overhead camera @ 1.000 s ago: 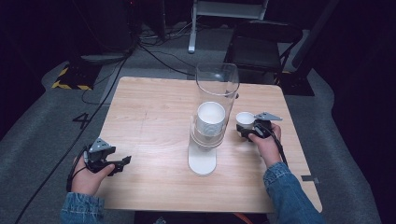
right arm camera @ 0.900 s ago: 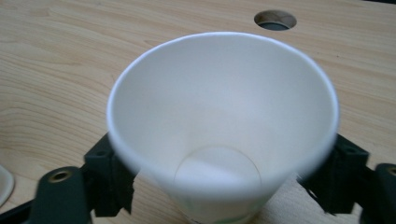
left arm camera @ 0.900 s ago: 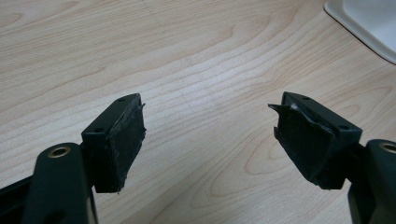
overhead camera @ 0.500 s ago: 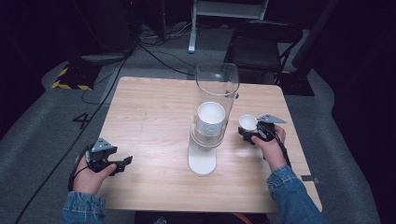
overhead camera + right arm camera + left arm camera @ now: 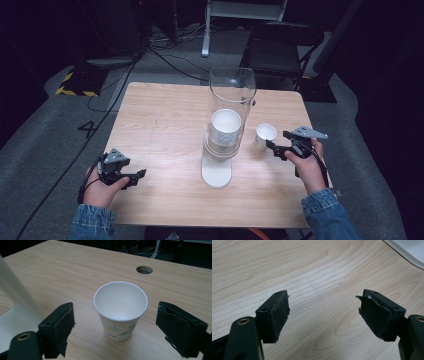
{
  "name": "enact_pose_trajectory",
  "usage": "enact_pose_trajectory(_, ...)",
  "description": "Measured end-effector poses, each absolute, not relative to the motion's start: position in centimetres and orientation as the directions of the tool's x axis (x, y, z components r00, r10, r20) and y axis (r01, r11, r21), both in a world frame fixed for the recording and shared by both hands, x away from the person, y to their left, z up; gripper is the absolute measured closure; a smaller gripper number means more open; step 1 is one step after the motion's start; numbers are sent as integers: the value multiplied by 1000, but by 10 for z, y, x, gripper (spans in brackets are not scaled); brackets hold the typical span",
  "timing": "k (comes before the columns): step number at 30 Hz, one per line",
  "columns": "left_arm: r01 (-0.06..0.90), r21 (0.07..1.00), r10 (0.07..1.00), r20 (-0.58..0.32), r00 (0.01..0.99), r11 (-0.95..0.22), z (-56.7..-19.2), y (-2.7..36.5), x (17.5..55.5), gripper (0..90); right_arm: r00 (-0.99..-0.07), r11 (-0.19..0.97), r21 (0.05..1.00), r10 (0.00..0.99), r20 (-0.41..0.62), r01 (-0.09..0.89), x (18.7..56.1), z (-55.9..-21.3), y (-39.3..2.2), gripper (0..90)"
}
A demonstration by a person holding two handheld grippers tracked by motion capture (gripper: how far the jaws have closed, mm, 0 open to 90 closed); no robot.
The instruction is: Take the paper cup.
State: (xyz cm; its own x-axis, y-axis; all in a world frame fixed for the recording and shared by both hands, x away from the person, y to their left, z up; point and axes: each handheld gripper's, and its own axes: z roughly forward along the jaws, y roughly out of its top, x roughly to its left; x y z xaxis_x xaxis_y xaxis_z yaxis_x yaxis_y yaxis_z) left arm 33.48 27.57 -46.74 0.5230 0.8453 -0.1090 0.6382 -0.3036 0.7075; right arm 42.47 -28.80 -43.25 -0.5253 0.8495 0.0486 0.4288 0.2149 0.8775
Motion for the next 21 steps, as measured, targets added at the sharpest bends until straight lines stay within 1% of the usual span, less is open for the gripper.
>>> enact_pose_trajectory(8,637,707,843,-109,527,-307,-467,275,335,236,-585,252,878,810,39,407,396,-416,-303,160)
enact_pose_trajectory(10,637,710,844,-112,525,-302,-467,275,334,236,-601,286,868,799,18,407,388,-413,-309,170)
enact_pose_trajectory(12,636,711,845,-112,523,-300,-466,275,334,236,-605,327,858,796,-23,397,381,-411,-314,195)
enact_pose_trajectory(14,638,709,845,-113,523,-300,-466,276,334,236,-616,341,852,787,-28,397,374,-411,-319,205)
enact_pose_trajectory(18,636,707,844,-106,526,-307,-467,275,335,236,-611,318,852,792,2,416,364,-419,-331,206)
enact_pose_trajectory(20,641,704,842,-115,527,-305,-468,273,334,236,-587,288,854,809,24,432,360,-428,-338,210)
enact_pose_trajectory(21,637,706,842,-109,529,-308,-468,273,335,236,-577,292,844,817,24,449,360,-432,-341,209)
